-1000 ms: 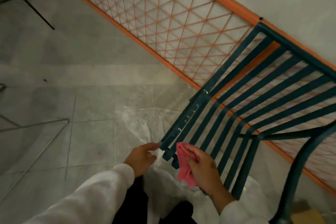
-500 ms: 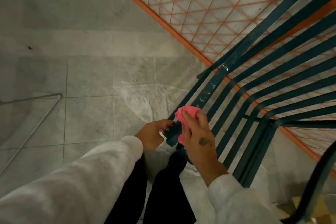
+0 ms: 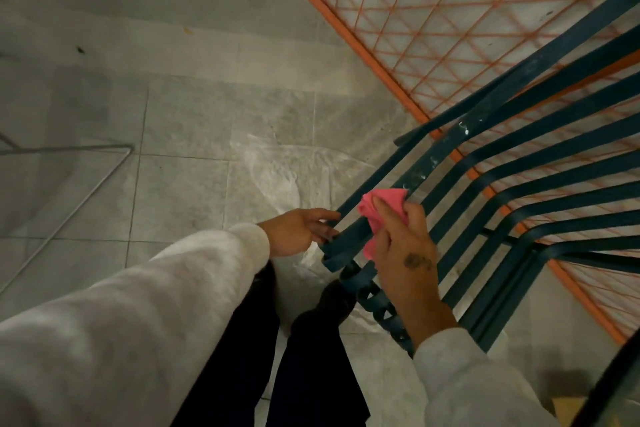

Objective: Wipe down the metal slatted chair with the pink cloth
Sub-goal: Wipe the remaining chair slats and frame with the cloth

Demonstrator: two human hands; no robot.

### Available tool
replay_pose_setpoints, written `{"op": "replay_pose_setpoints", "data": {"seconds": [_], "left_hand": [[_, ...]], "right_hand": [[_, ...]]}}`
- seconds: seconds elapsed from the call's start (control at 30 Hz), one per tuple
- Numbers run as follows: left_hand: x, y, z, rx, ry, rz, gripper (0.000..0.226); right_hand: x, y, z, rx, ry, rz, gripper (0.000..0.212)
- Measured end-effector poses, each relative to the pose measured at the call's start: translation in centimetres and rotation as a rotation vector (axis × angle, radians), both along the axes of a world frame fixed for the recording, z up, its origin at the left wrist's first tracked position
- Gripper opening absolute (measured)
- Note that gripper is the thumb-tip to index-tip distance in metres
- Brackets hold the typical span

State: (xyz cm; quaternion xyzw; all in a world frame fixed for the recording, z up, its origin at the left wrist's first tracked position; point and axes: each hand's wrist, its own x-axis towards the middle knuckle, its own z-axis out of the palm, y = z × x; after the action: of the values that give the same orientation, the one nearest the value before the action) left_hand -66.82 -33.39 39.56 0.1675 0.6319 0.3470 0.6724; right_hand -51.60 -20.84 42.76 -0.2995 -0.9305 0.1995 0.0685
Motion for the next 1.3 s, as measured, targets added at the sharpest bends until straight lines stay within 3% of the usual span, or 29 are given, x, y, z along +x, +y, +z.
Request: {"op": "replay_pose_setpoints", "data": {"seconds": [0.07, 0.13, 0.23, 0.3, 0.4, 0.47, 0.5, 0.57, 0.67, 0.77, 0.93, 1.0, 1.1, 1.17, 1.3], "left_hand": [[-0.3, 0.0, -0.2, -0.034, -0.031, 0.037, 0.075], [-0.5, 0.0, -0.4, -0.046, -0.045, 0.025, 0.076], [-0.5, -0.1, -0.7, -0.063, -0.017, -0.015, 0.078], [-0.5, 0.1, -0.7, -0.07, 0.011, -0.021, 0.075], [-0.3, 0.3, -0.4, -0.062, 0.041, -0.029, 0.07], [-0.3, 0.3, -0.5, -0.045, 0.07, -0.045, 0.066], [-0.2, 0.5, -0.6, -0.037, 0.098, -0.059, 0.064], [0.2, 0.7, -0.6, -0.026, 0.145, -0.063, 0.061], [1.2, 0.7, -0.3, -0.02, 0.24, -0.036, 0.052], [1.8, 0.2, -0.2, 0.008, 0.307, -0.05, 0.05], [2.1, 0.1, 0.5, -0.041, 0.335, -0.101, 0.053], [2.3, 0.4, 0.9, -0.068, 0.333, -0.104, 0.056], [2.6, 0.4, 1.3, -0.084, 0.338, -0.096, 0.058], [2.8, 0.3, 1.6, -0.093, 0.362, -0.088, 0.061], [2.8, 0.0, 2.4, -0.065, 0.41, -0.005, 0.064]], "right_hand": [[0.1, -1.6, -1.3, 0.013, -0.06, 0.038, 0.044], [1.1, -3.7, -2.3, -0.115, -0.186, 0.098, 0.045], [2.4, -6.2, -3.6, -0.115, -0.301, 0.303, 0.062], [2.5, -6.4, -4.6, -0.072, -0.333, 0.305, 0.064], [1.9, -5.8, -2.9, -0.126, -0.299, 0.241, 0.071], [1.1, -3.5, -1.4, -0.09, -0.174, 0.217, 0.059], [1.0, -2.4, -0.8, -0.141, -0.125, 0.138, 0.06], [0.6, -0.6, -0.6, -0.048, -0.069, 0.075, 0.073], [0.7, -1.8, -1.4, -0.109, -0.172, 0.115, 0.067], [2.0, -3.5, -1.8, -0.187, -0.231, 0.213, 0.079], [-0.8, -0.6, 1.5, 0.016, -0.255, 0.206, 0.047], [-3.4, 0.6, 3.0, 0.125, -0.439, 0.181, 0.034], [-5.8, -0.1, 3.7, 0.226, -0.71, 0.235, 0.032], [-5.2, -1.3, 3.5, 0.222, -0.676, 0.265, 0.028], [-0.3, -1.4, 2.5, -0.096, -0.28, 0.171, 0.029]]}}
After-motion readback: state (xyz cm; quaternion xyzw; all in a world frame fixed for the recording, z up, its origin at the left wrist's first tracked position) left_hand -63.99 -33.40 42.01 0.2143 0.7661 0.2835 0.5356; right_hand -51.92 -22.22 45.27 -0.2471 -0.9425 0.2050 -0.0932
